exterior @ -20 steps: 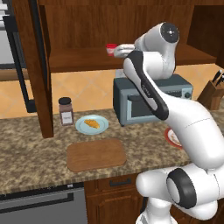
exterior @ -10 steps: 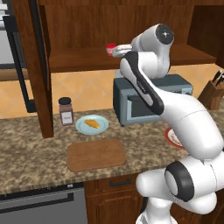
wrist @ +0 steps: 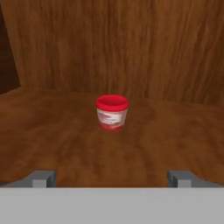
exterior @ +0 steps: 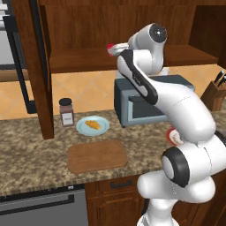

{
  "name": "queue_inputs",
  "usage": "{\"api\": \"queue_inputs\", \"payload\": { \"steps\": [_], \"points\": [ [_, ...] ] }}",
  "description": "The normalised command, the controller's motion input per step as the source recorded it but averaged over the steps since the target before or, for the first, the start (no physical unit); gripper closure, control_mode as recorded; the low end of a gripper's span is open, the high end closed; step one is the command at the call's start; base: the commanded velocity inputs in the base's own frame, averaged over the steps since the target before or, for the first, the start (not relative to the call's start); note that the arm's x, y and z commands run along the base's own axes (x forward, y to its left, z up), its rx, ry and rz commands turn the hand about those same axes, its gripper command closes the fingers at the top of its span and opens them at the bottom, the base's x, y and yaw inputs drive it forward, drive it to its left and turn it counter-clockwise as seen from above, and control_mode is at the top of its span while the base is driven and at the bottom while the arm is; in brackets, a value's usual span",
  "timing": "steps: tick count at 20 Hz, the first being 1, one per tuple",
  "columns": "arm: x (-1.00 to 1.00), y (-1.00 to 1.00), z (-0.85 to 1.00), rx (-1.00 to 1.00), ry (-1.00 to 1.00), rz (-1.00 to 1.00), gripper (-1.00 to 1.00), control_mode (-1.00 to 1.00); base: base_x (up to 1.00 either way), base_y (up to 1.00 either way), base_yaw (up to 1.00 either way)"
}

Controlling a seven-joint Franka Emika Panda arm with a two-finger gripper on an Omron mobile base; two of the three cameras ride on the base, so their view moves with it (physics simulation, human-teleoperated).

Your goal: From the different types of pastries on the counter, select a croissant and place it on the cutting board. Then retrieve a jar of jam from the cabinet and place it alongside the croissant on the cutting board.

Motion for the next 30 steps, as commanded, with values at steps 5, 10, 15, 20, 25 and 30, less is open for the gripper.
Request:
{"api": "queue_inputs", "payload": {
  "steps": [5, 10, 15, 20, 25, 30],
  "points": [
    [0.64, 0.00, 0.00, -0.01, 0.03, -0.01, -1.00, -1.00, 0.00, 0.00, 0.00],
    [0.44, 0.03, 0.00, 0.00, 0.10, -0.04, -1.00, -1.00, 0.00, 0.00, 0.00],
    [0.34, 0.09, 0.00, 0.00, 0.05, -0.05, -1.00, -1.00, 0.00, 0.00, 0.00],
    [0.09, 0.13, 0.00, 0.00, 0.00, -0.04, -1.00, -1.00, 0.00, 0.00, 0.00],
    [0.15, 0.00, -0.11, 0.00, 0.00, 0.00, -1.00, -1.00, 0.00, 0.00, 0.00],
    [0.24, 0.00, -0.24, 0.00, 0.00, 0.00, -1.00, -1.00, 0.00, 0.00, 0.00]
  ]
}}
